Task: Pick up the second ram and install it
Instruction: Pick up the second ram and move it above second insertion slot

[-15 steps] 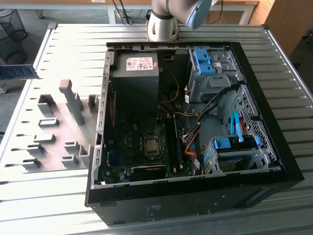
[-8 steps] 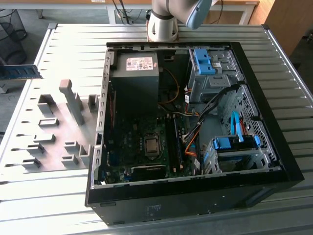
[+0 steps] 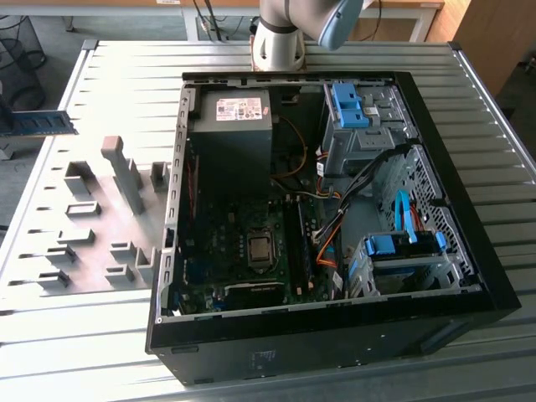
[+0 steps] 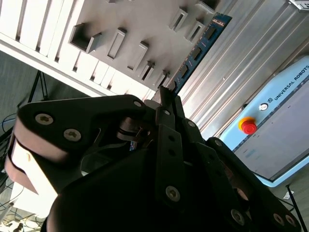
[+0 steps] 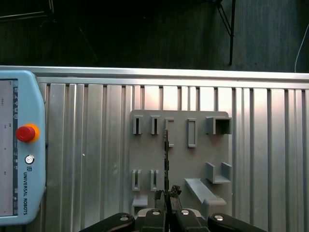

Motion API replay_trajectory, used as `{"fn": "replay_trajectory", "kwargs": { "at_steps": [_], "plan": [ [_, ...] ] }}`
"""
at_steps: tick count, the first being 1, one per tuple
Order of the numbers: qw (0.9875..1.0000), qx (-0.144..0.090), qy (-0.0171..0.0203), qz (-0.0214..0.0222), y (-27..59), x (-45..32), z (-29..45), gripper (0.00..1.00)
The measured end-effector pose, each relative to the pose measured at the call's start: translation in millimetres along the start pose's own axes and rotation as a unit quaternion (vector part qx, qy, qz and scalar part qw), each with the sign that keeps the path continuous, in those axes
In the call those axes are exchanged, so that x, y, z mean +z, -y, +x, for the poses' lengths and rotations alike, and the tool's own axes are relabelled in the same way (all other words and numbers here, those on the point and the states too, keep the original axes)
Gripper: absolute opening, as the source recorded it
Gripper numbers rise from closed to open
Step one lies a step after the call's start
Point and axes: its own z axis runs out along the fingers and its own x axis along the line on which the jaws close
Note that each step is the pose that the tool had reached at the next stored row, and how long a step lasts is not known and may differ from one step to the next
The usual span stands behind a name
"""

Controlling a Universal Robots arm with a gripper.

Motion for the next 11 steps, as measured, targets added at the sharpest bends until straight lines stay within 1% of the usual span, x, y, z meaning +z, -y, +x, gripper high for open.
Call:
{"fn": "replay_trajectory", "kwargs": {
  "at_steps": [11],
  "plan": [
    [1.0000, 0.000, 0.0000, 0.0000, 11.1, -0.3, 0.0, 0.14]
  ]
}}
